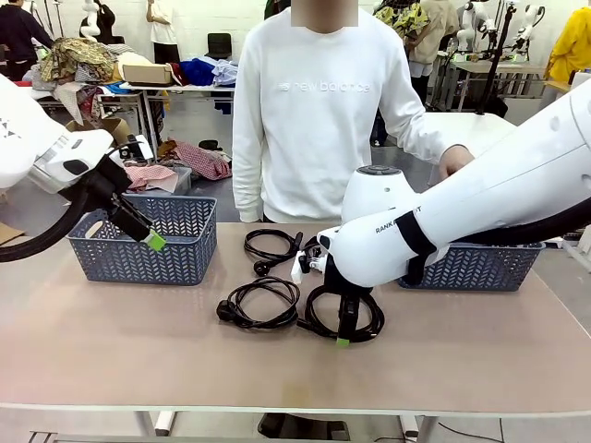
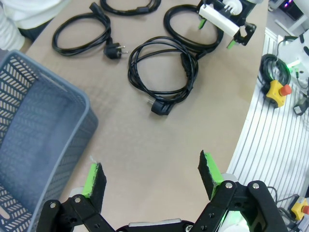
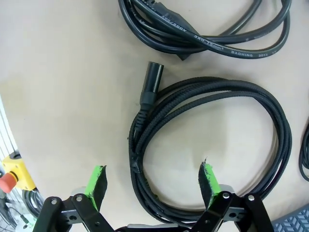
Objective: Organize the cables according to human instructions.
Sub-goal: Pick up a bundle of cables and place it in the basket indicated by the human.
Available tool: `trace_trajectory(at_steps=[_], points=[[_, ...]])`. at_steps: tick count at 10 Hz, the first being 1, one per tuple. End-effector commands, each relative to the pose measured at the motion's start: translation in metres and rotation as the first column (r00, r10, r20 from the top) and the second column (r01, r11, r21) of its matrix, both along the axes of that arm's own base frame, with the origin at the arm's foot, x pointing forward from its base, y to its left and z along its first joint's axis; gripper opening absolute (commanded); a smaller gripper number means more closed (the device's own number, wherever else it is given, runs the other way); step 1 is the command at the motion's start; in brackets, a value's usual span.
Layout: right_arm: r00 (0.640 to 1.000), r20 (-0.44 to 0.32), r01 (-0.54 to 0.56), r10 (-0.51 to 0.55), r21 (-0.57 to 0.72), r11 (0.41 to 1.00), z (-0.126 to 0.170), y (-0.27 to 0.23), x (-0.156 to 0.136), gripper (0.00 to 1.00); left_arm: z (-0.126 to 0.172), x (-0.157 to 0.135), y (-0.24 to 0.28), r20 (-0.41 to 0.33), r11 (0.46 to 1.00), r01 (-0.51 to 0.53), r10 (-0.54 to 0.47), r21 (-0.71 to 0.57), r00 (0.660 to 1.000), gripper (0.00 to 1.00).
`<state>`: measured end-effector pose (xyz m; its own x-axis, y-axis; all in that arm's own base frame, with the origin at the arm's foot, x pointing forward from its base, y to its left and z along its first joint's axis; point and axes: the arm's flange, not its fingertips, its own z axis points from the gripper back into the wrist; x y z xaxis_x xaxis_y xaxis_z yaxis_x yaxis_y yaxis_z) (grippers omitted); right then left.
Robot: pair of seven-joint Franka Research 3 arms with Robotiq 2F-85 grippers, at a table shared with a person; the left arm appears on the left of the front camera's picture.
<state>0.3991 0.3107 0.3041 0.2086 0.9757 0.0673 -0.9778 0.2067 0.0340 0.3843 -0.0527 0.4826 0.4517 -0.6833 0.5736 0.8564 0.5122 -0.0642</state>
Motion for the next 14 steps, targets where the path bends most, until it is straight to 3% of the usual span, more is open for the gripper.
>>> trace_trajectory(at_steps=[1, 10, 14], points=[[0.999, 0.044, 0.009, -0.008, -0.03, 1.0, -0.005, 0.004, 0.001, 1.0, -0.002, 0.001, 0.002, 0.009, 0.999, 0.02, -0.019, -0.025, 1.0, 1.0], [1.0, -0.024, -0.009, 0.008, -0.027, 1.0, -0.008, 0.019, -0.017, 1.0, -0.002, 0.001, 0.002, 0.009, 0.999, 0.02, -0.019, -0.025, 1.0, 1.0], [0.999, -0.03, 0.025, -0.026, -0.039, 0.999, -0.007, 0.014, -0.019, 0.61, -0.002, 0.001, 0.002, 0.009, 0.999, 0.02, -0.019, -0.025, 1.0, 1.0]])
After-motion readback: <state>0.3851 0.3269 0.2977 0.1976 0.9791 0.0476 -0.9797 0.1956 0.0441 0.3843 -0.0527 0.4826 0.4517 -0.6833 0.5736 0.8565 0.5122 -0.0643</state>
